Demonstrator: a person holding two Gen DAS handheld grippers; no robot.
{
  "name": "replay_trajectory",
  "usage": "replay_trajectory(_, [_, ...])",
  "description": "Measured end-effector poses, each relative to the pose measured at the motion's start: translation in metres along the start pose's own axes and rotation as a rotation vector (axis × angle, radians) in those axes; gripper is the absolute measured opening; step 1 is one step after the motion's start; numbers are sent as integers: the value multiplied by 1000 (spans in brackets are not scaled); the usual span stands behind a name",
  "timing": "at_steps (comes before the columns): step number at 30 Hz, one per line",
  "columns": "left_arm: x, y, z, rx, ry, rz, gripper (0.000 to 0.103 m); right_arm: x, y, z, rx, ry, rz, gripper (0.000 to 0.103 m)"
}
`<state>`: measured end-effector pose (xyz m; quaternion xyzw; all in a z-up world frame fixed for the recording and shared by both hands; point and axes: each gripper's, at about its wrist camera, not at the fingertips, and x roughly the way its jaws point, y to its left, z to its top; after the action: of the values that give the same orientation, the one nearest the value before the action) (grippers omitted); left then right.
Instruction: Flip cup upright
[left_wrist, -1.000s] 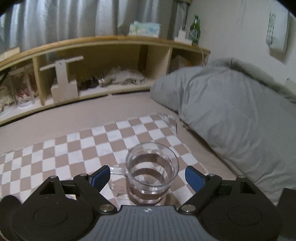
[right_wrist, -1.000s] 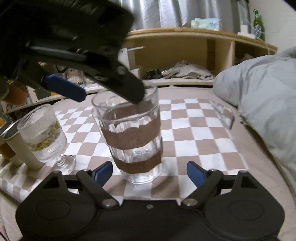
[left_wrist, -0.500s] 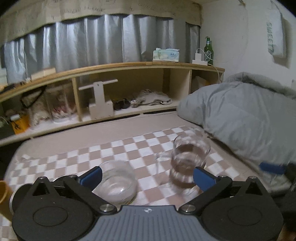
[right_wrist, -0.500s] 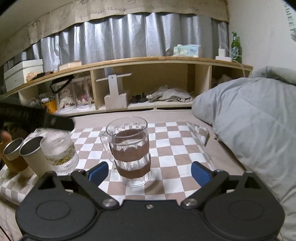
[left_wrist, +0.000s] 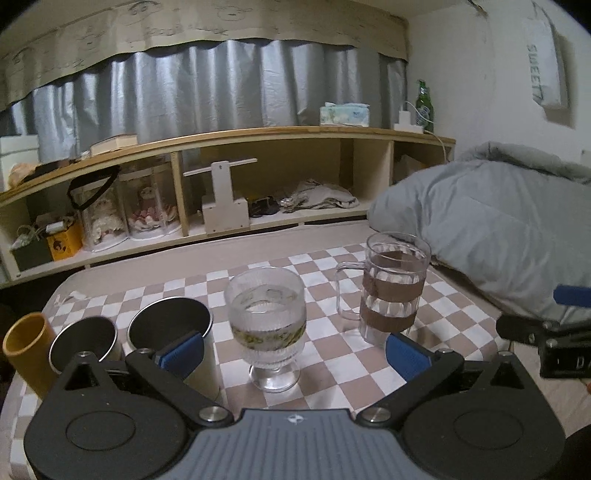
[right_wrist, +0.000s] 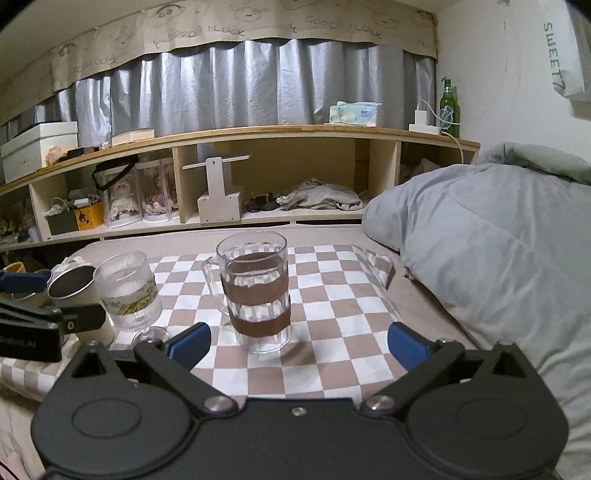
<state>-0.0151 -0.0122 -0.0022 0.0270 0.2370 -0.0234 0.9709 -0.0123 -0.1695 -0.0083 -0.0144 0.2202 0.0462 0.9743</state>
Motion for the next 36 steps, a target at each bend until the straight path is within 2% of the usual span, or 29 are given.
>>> replay_trajectory(10, [0, 11, -18, -30, 24, 5, 103, -7, 0, -11, -2, -28, -17, 103])
replay_trajectory(19, [-2, 12, -20, -34, 3, 15, 103, -11, 7, -15, -43, -46, -30, 103])
replay_trajectory(36, [-5, 12, -21, -32, -7, 3, 103, -11, 8, -16, -40, -46, -30, 103])
